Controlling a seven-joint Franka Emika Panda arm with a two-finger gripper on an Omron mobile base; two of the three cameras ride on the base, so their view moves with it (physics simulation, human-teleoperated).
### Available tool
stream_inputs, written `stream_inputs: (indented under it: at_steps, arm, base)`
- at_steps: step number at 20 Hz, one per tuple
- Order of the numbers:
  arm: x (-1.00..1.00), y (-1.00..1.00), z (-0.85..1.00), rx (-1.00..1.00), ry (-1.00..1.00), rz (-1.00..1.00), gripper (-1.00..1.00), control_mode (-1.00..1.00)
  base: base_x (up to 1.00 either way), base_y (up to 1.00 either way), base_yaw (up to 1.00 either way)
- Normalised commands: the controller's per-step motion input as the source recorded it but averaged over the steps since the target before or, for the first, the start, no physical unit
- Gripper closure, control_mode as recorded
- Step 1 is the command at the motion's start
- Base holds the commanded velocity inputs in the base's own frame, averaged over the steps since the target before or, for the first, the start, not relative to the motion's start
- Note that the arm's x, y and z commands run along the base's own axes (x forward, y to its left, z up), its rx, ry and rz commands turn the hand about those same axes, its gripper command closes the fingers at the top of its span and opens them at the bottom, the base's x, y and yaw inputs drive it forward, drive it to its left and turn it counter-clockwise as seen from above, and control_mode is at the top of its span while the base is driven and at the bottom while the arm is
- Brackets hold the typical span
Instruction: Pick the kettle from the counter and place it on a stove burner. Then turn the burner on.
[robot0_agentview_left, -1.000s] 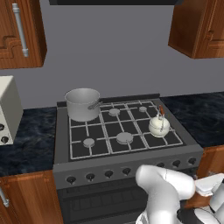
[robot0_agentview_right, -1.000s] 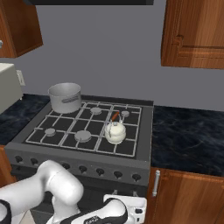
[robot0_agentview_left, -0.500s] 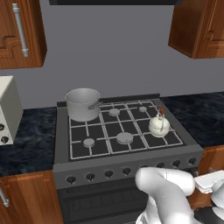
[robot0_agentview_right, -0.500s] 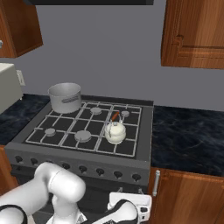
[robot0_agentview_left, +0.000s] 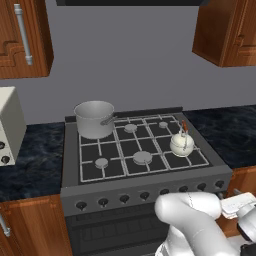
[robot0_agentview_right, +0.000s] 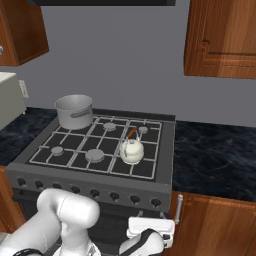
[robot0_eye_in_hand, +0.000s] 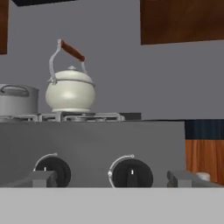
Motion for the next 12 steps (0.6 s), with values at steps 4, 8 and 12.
stream_inputs:
  at_steps: [4, 8, 12]
  arm:
    - [0.31, 0.00, -0.13, 0.00, -0.07, 0.00, -1.00, -1.00]
    - [0.30, 0.00, -0.12, 0.00, -0.05, 0.00, -1.00, -1.00]
    - [0.24, 0.00, -0.15, 0.00, -0.06, 0.00, -1.00, -1.00]
  base:
    - [0.00, 0.00, 0.00]
    - [0.00, 0.00, 0.00]
    - [0.00, 0.00, 0.00]
